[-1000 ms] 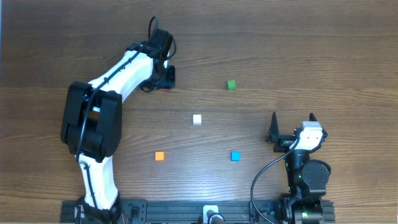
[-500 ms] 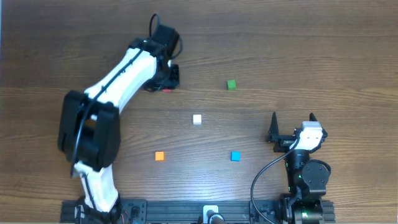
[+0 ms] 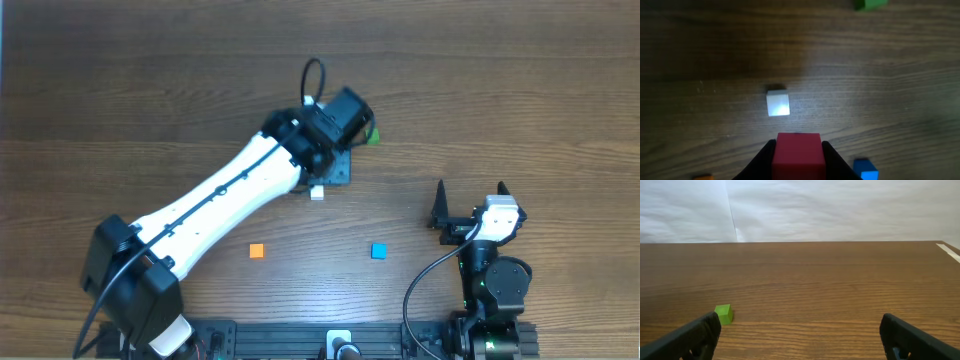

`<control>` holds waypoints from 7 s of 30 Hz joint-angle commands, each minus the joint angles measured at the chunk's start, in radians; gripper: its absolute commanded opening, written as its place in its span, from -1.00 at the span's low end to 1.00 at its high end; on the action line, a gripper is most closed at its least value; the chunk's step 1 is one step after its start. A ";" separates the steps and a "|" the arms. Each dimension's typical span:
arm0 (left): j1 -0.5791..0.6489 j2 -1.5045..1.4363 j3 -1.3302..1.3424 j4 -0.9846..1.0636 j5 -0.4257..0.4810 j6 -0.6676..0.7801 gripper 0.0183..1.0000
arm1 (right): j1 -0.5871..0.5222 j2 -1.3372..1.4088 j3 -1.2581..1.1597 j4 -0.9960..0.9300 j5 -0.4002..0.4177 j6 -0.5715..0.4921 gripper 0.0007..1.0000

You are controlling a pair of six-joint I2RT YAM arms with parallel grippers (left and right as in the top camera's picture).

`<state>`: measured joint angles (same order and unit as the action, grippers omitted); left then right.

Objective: Stack Cubes

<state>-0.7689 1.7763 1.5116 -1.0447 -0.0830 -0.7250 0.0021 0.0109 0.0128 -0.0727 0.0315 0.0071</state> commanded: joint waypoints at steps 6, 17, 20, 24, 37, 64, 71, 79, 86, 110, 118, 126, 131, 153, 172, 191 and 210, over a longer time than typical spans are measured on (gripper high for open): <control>-0.003 -0.011 -0.156 0.123 -0.031 -0.076 -0.95 | -0.005 -0.006 -0.008 0.002 -0.008 0.006 0.99; 0.009 -0.008 -0.240 0.204 -0.050 -0.076 -0.96 | -0.005 -0.006 -0.008 0.002 -0.008 0.006 0.99; 0.009 -0.004 -0.243 0.212 -0.050 -0.076 -0.95 | -0.005 -0.006 -0.008 0.002 -0.008 0.006 0.98; 0.009 0.023 -0.243 0.223 -0.050 -0.076 -0.96 | -0.005 -0.006 -0.008 0.002 -0.008 0.006 0.99; 0.009 0.082 -0.243 0.249 -0.049 -0.079 -0.96 | -0.005 -0.006 -0.008 0.002 -0.008 0.006 0.98; 0.009 0.118 -0.243 0.261 -0.050 -0.095 -0.95 | -0.005 -0.006 -0.008 0.002 -0.008 0.006 0.98; 0.009 0.118 -0.243 0.261 -0.050 -0.095 -0.93 | -0.005 -0.006 -0.008 0.002 -0.008 0.006 0.99; 0.013 0.119 -0.243 0.261 -0.050 -0.095 -0.91 | -0.005 -0.006 -0.008 0.002 -0.008 0.006 0.98; 0.014 0.124 -0.243 0.268 -0.050 -0.095 -0.88 | -0.005 -0.006 -0.008 0.002 -0.008 0.006 0.98; 0.014 0.137 -0.243 0.271 -0.058 -0.095 0.32 | -0.005 -0.006 -0.008 0.002 -0.008 0.006 0.99; 0.014 0.070 -0.243 0.259 -0.052 -0.094 1.00 | -0.005 -0.006 -0.008 0.002 -0.008 0.006 0.98; 0.006 -0.187 -0.244 0.115 -0.020 -0.090 1.00 | -0.005 -0.006 -0.008 0.002 -0.008 0.006 0.98; -0.003 -0.360 -0.302 0.026 -0.023 -0.091 0.99 | -0.005 -0.006 -0.008 0.002 -0.008 0.006 0.98; 0.051 -0.577 -0.889 0.220 0.032 -0.147 0.78 | -0.005 -0.006 -0.008 0.002 -0.008 0.006 0.98; 0.051 -0.412 -0.892 0.314 -0.026 -0.143 0.50 | -0.005 -0.006 -0.008 0.002 -0.008 0.006 0.98; 0.051 -0.405 -0.919 0.358 -0.031 -0.120 -0.26 | -0.005 -0.006 -0.008 0.002 -0.008 0.006 0.99; 0.051 -0.406 -0.902 0.376 -0.030 -0.120 -0.71 | -0.005 -0.006 -0.008 0.002 -0.008 0.006 0.98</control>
<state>-0.7158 1.3655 0.6044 -0.6773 -0.1024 -0.8528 0.0021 0.0109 0.0128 -0.0727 0.0315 0.0074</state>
